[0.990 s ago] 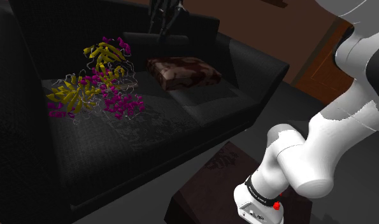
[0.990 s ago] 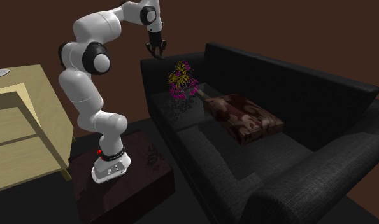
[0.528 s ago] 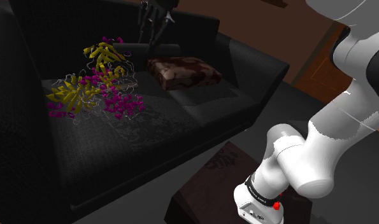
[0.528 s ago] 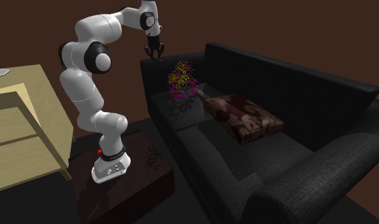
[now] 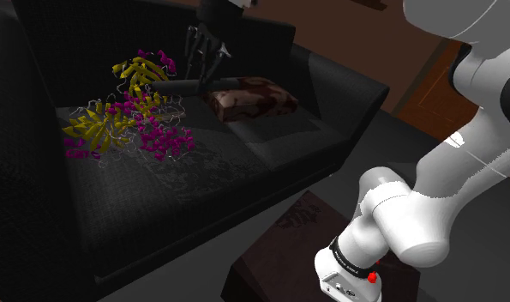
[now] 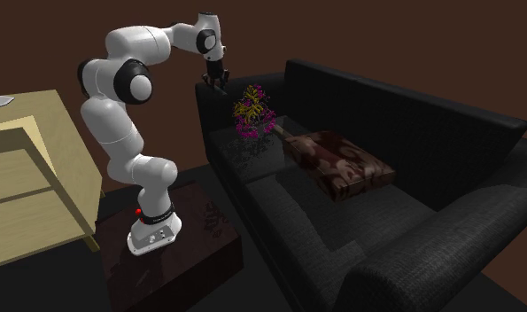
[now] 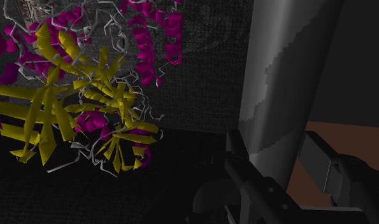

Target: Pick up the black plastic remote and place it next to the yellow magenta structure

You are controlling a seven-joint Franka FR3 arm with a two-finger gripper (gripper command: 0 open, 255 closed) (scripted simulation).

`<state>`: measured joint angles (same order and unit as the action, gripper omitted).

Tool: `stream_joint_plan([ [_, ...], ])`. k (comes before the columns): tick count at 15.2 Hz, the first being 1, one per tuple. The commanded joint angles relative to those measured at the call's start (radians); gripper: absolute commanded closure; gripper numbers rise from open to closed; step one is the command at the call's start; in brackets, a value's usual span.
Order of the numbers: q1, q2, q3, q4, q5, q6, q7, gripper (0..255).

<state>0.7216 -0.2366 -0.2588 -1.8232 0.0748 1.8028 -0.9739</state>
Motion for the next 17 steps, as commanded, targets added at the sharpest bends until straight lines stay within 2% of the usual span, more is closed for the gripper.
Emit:
stream_joint_plan([
  [1,-0.001,-0.008,0.000,-0.035,-0.001,0.027,-0.002,255],
  [17,-0.004,-0.023,-0.003,-0.264,0.001,0.241,-0.024,255],
])
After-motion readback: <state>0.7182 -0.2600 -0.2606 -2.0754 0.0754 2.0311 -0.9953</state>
